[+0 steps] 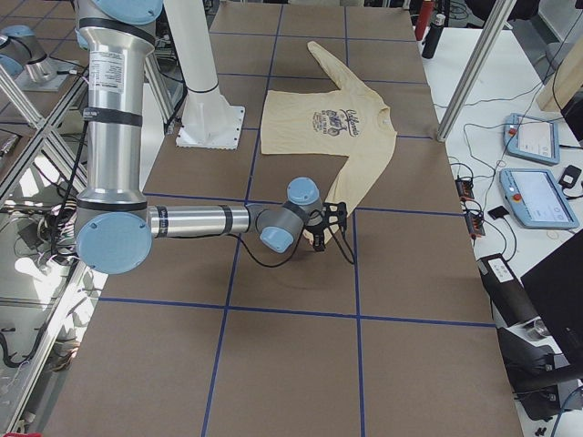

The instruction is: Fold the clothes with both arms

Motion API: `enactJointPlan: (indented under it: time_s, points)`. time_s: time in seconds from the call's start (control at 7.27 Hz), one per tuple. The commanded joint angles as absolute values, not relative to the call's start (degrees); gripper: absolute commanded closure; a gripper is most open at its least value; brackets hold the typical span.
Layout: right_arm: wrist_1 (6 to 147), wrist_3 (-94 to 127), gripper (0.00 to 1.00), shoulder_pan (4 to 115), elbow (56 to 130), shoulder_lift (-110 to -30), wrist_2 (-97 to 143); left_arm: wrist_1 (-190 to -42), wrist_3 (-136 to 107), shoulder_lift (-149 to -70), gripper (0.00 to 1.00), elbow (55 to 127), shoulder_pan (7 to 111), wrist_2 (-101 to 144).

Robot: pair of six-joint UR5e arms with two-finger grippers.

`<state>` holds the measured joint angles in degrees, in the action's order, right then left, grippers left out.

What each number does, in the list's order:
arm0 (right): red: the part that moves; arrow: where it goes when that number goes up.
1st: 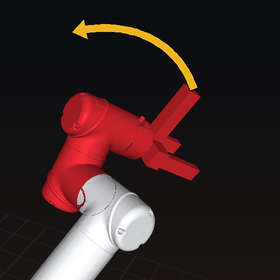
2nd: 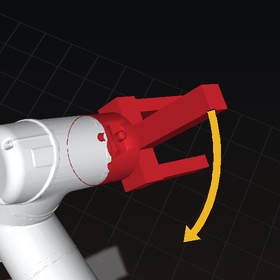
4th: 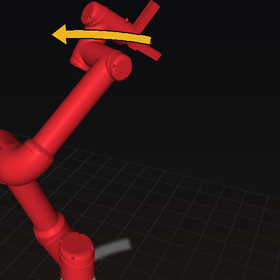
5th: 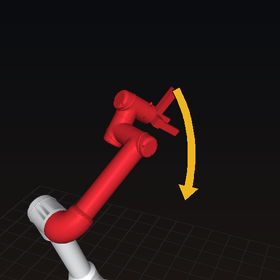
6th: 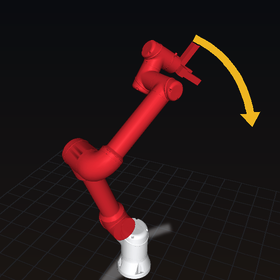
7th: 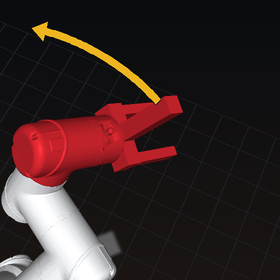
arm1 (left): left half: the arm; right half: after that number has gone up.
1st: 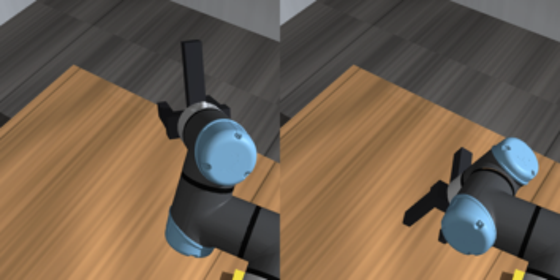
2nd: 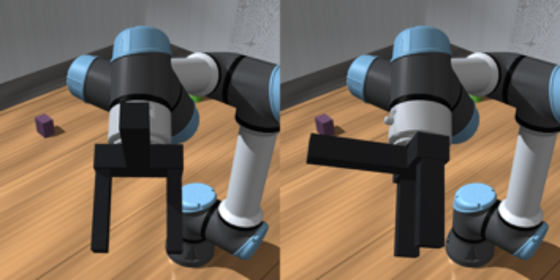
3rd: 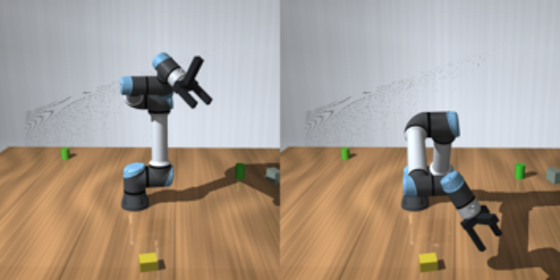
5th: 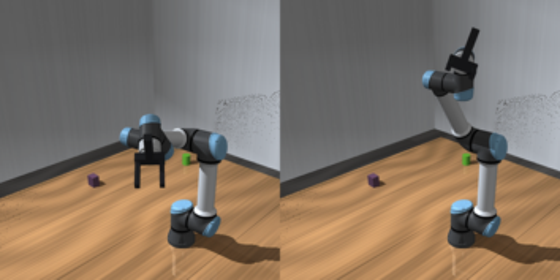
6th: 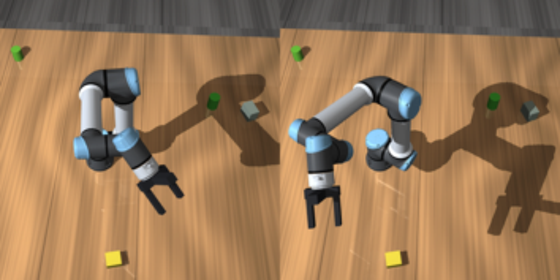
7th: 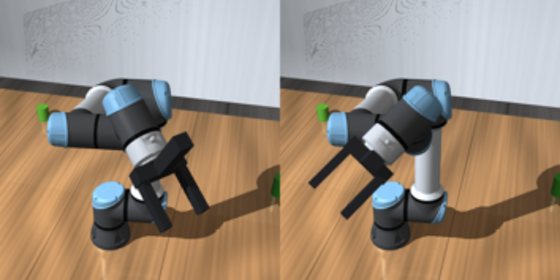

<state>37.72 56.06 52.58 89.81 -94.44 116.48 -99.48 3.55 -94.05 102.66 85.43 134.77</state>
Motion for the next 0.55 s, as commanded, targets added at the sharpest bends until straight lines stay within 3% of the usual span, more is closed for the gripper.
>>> enactJointPlan:
  time_s: [0.0,0.41]
  points:
    - [37.53,56.42,0.37,51.6,89.38,-94.4,115.66,-99.49,3.6,-94.04,0.0,102.57,85.43,134.82]
    - [37.62,56.34,0.5,50.89,89.3,-94.48,115.05,-99.49,3.78,-94.04,0.0,102.48,85.43,134.74]
